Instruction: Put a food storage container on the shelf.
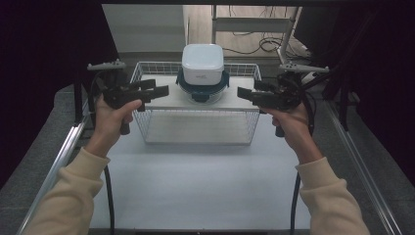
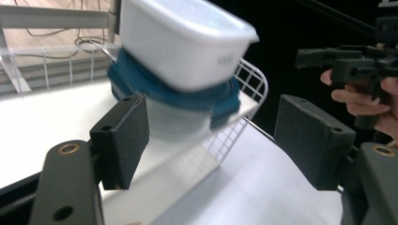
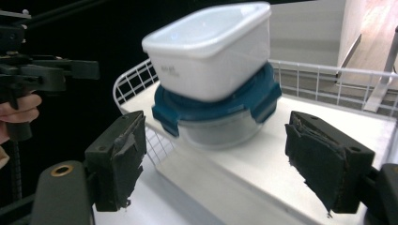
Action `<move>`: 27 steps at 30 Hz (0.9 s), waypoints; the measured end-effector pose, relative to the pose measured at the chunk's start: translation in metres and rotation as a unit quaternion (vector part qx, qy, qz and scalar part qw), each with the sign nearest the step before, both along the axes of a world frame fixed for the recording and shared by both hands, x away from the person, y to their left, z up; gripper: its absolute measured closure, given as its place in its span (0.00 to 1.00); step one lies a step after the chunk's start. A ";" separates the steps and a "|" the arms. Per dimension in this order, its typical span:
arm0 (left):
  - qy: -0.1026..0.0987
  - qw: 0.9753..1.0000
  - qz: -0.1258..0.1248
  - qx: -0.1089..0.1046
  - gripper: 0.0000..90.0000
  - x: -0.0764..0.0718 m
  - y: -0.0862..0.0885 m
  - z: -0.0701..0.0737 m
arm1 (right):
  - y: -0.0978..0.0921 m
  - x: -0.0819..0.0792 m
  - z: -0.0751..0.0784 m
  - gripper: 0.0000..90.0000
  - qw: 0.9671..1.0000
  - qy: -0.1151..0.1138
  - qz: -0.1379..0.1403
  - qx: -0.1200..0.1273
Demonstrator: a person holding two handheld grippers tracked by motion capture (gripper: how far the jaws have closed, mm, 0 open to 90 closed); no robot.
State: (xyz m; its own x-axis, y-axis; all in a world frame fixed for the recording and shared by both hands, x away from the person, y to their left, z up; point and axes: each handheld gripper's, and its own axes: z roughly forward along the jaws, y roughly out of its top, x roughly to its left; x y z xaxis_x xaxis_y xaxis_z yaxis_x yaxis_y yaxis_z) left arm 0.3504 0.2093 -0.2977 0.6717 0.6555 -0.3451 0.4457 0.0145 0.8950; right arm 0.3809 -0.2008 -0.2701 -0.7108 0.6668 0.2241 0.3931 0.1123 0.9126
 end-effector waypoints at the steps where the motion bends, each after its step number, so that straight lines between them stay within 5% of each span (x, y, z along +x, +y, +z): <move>1: 0.000 1.000 0.000 0.001 0.29 -0.005 0.001 -0.004 | -0.001 -0.002 -0.003 0.23 1.000 -0.002 0.000 -0.003; 6: -0.011 0.999 0.010 0.028 0.29 -0.035 0.007 -0.033 | -0.006 -0.021 -0.023 0.23 0.999 -0.013 0.001 -0.032; 13: 0.003 0.998 0.024 0.053 0.27 -0.064 0.017 -0.069 | -0.007 -0.055 -0.067 0.23 0.997 -0.031 -0.008 -0.076; 20: 0.028 0.997 0.023 0.064 0.25 -0.090 0.019 -0.112 | -0.019 -0.081 -0.111 0.23 0.997 -0.013 -0.009 -0.077; 27: 0.053 0.993 0.024 0.102 0.24 -0.097 0.012 -0.152 | -0.035 -0.095 -0.153 0.23 0.996 0.020 -0.023 -0.089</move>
